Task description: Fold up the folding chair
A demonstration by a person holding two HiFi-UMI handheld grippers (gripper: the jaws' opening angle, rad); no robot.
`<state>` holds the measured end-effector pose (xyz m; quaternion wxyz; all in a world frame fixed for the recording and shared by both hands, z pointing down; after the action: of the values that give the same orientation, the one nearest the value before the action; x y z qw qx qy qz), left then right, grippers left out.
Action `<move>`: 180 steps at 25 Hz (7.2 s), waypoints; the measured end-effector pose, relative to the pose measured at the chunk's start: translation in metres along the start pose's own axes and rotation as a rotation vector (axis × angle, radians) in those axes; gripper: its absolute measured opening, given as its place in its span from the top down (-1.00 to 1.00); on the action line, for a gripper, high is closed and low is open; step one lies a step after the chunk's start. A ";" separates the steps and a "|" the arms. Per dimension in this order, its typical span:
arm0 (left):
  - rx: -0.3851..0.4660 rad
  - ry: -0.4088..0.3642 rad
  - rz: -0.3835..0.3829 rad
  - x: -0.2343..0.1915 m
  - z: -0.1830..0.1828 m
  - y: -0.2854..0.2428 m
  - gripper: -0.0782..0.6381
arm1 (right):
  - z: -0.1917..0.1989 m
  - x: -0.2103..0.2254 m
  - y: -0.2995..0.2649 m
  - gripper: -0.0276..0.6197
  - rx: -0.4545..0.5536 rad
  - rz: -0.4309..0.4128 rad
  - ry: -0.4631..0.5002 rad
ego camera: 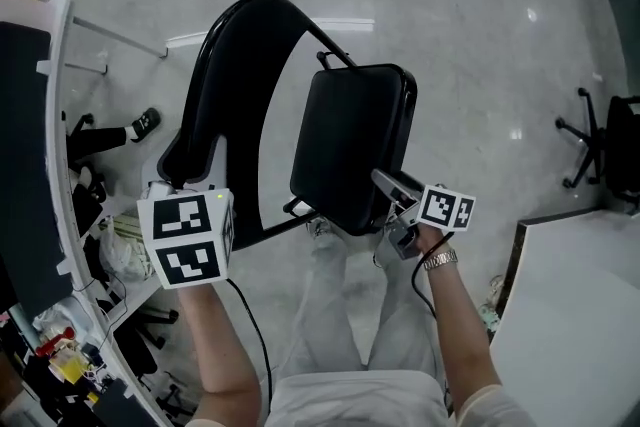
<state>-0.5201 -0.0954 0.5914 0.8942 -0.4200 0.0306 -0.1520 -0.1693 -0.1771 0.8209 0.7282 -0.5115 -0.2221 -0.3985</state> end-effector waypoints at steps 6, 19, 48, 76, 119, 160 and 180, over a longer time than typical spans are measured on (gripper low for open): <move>0.004 0.035 0.042 -0.007 -0.009 0.012 0.20 | -0.005 -0.040 -0.019 -0.10 -0.009 0.007 -0.006; 0.001 0.129 0.149 -0.009 -0.021 0.032 0.29 | -0.008 -0.101 -0.052 -0.10 -0.024 0.044 -0.011; 0.077 0.146 0.267 0.010 -0.024 0.049 0.37 | -0.013 -0.179 -0.117 -0.10 -0.053 0.077 -0.025; -0.104 0.069 0.216 0.005 -0.030 0.028 0.41 | -0.241 -0.273 -0.065 -0.10 -0.306 -0.377 1.286; -0.125 -0.226 0.641 0.014 -0.019 0.027 0.55 | -0.189 -0.346 -0.084 0.67 -1.391 -0.531 2.285; -0.204 -1.302 1.284 0.276 0.023 0.101 0.56 | -0.027 -0.179 0.248 0.73 -0.952 0.138 1.324; -0.289 -1.398 1.189 0.359 0.096 0.193 0.59 | 0.063 -0.147 0.359 0.73 -0.805 0.092 1.317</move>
<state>-0.1138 -0.0149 0.5326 0.5795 -0.4387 -0.2862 0.6244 0.0400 -0.0105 0.5338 0.4837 -0.4030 0.4404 -0.6400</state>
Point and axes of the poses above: the fingertips, and each gripper's own axes: y backward along the fingers, x to its right, z out of its underside, the point moved 10 cm from there along y, backward along the fingers, and after that the axes turned 11 degrees about y, right-handed, at the moved point
